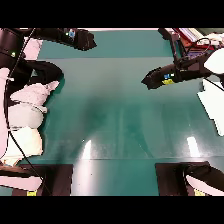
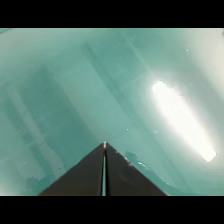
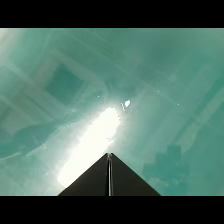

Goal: Fold the shirts.

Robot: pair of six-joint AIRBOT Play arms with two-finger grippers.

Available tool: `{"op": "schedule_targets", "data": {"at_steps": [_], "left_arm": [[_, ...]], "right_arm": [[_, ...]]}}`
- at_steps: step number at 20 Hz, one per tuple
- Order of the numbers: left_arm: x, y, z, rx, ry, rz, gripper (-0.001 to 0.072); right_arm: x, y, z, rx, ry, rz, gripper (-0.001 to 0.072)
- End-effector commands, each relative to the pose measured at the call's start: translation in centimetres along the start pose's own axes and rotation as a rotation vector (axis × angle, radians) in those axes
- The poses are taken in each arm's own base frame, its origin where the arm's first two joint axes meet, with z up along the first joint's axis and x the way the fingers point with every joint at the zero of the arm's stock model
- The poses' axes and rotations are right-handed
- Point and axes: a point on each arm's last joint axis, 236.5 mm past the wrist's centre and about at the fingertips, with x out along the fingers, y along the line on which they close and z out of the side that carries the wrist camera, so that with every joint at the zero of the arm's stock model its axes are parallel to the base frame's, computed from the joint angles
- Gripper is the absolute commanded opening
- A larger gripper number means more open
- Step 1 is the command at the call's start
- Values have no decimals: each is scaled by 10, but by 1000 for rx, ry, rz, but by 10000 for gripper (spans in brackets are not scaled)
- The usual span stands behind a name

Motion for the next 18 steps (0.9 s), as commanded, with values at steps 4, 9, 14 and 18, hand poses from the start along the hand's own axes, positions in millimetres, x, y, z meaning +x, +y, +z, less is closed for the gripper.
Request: {"op": "schedule_targets", "data": {"at_steps": [4,9,14,18], "left_arm": [[0,0,0,0,0,0,23],[0,0,0,0,1,0,23],[0,1,11,8,-48,4,23],[-20,104,20,88,-71,385,669]], "right_arm": [[0,1,0,4,0,1,21],[0,1,0,4,0,1,21],[0,0,0,3,0,1,21],[0,1,0,3,0,1,21]]}}
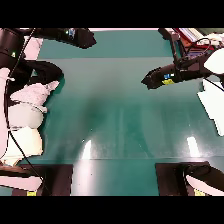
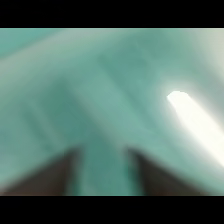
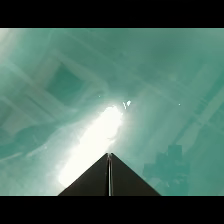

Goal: Fold the shirts.

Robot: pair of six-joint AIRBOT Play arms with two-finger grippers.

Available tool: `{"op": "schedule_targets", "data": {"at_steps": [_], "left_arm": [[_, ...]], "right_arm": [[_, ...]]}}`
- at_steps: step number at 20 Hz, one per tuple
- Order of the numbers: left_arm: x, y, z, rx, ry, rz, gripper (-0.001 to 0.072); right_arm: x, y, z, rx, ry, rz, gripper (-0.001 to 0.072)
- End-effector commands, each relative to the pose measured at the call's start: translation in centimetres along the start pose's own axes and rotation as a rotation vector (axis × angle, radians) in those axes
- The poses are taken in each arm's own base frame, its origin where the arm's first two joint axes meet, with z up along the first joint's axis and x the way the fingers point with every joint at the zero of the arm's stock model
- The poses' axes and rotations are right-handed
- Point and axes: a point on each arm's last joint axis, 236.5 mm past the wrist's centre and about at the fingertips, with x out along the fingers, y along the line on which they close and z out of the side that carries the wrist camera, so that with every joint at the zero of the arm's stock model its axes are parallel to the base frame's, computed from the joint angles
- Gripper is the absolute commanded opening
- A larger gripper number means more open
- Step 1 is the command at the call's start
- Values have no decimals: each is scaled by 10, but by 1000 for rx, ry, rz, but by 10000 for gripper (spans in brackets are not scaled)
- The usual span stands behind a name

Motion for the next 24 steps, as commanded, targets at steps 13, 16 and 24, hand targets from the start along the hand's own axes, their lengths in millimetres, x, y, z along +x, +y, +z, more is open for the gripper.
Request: {"op": "schedule_targets", "data": {"at_steps": [13,16,24], "left_arm": [[20,340,-198,-417,394,654,671],[34,344,-218,-436,432,645,669],[-8,324,-134,-419,232,635,22]], "right_arm": [[0,0,1,-1,-3,0,22],[0,0,1,-1,-3,-1,22],[-19,4,31,-19,-112,-8,21]]}}
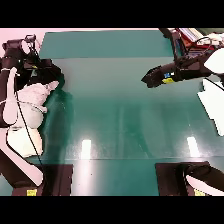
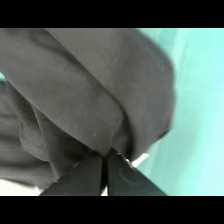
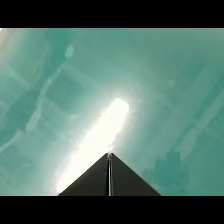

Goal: Fold the shirts.

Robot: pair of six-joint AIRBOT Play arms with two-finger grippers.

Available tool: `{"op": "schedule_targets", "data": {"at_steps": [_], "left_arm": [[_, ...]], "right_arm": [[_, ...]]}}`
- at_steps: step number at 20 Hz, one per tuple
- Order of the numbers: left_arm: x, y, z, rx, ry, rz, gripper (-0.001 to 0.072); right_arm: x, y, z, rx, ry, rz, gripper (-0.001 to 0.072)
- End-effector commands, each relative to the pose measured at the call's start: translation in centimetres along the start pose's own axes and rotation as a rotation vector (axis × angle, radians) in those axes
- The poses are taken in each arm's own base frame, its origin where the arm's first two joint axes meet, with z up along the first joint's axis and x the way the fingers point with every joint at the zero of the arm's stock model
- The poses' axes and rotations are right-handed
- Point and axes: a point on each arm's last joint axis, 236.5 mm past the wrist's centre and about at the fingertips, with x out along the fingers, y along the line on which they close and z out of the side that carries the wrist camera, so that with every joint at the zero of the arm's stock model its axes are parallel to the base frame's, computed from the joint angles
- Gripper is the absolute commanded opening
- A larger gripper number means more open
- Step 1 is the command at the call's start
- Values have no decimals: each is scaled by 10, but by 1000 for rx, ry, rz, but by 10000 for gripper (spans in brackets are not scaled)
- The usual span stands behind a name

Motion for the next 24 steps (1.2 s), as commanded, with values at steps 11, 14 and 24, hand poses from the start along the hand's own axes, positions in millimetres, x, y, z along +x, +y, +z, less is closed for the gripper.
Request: {"op": "schedule_targets", "data": {"at_steps": [11,14,24], "left_arm": [[-447,-119,43,249,-810,-347,22],[-444,-216,-9,398,-710,-588,22],[-325,-402,-151,688,-321,-820,520]], "right_arm": [[-169,53,140,-157,-510,-5,21],[-195,63,150,-181,-569,-3,21],[-204,69,138,-200,-528,2,21]]}}
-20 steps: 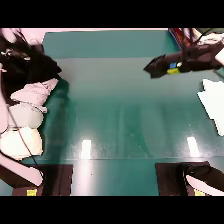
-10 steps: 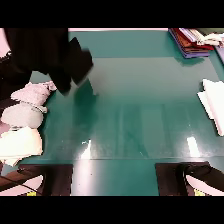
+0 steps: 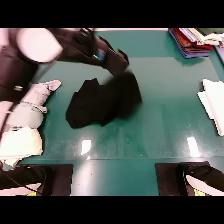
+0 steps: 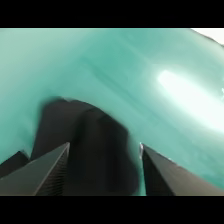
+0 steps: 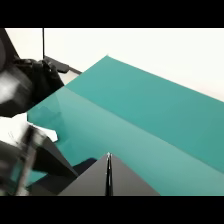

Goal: Fold the shirts.

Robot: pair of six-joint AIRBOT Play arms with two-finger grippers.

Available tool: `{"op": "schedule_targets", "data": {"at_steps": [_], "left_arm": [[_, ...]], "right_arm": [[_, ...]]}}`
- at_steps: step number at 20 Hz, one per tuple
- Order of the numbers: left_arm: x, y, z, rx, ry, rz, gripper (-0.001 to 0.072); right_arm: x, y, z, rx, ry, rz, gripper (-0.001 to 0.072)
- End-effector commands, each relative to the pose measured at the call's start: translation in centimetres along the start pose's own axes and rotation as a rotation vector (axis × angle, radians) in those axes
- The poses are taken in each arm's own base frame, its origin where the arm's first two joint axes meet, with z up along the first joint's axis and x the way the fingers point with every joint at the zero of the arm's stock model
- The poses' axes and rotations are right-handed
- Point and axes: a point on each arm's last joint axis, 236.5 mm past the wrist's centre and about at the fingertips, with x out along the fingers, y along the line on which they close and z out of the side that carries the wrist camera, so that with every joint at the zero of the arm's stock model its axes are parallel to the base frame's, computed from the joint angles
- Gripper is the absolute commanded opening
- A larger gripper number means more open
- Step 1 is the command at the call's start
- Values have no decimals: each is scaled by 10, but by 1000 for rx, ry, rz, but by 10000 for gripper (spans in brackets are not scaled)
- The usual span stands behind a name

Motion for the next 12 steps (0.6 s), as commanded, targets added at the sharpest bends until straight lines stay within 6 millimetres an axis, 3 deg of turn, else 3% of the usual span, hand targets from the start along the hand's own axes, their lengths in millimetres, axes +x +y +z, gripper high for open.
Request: {"op": "schedule_targets", "data": {"at_steps": [1,3,4,5,7,9,12], "left_arm": [[24,23,-13,-59,28,25,520],[7,96,-20,-201,37,145,520],[-4,139,-34,-284,58,215,520],[-14,179,-53,-373,80,280,519],[-29,238,-105,-519,152,367,520],[-37,275,-175,-641,262,430,519],[-29,288,-263,-775,366,432,519]], "right_arm": [[-2,2,-7,-1,32,7,21],[-2,3,-10,-2,45,8,21],[-2,3,-12,-2,54,9,21],[-2,3,-14,-2,63,10,21],[-1,3,-15,-1,66,10,21],[-2,3,-15,-1,65,10,21],[1,2,-16,2,71,11,21]]}}
